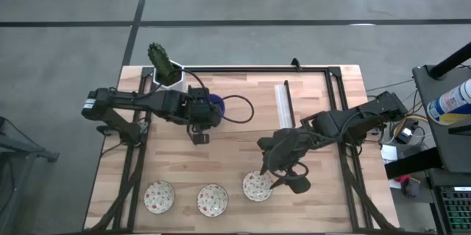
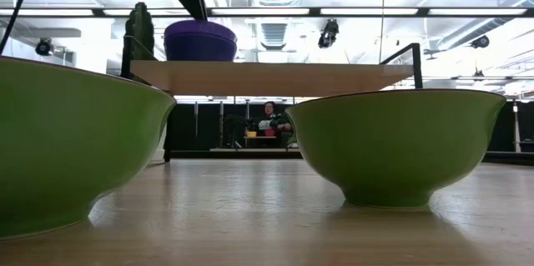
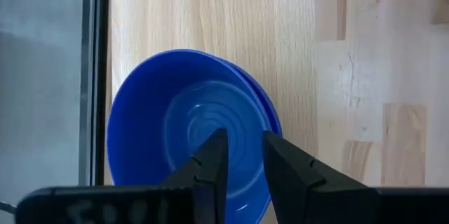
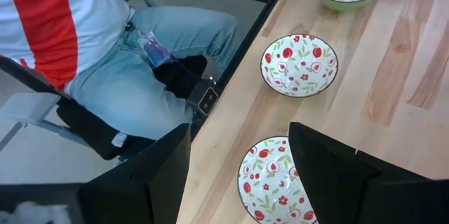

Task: Pick & Place Mini bowls
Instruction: Stack the blue bowl on the blue bowls on the shelf, then put the right white patterned bowl on the shelf

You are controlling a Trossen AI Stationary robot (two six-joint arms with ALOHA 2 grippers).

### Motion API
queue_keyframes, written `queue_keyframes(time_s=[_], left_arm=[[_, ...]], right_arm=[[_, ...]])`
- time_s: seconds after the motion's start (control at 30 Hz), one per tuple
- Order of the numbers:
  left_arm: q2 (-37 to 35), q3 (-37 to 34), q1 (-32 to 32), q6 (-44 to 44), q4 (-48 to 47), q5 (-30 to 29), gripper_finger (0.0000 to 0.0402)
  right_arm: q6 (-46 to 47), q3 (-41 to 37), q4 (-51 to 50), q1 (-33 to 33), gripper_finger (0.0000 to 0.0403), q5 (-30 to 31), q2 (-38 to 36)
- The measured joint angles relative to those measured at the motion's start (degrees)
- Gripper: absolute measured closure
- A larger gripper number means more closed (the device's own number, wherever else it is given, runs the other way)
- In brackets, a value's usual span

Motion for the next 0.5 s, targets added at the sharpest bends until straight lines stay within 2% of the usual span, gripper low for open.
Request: queue_keyframes(time_s=[0.23, 0.5], left_arm=[[0.26, -0.83, 0.00, 0.16, 0.16, 0.67, 0.0319], [0.06, 0.58, 0.02, 0.64, 0.73, -4.28, 0.0319]], right_arm=[[0.33, 0.00, 0.22, 0.00, 0.0165, 0.02, 0.00], [0.63, 0.00, 0.21, 0.00, 0.0165, 0.02, 0.00]])
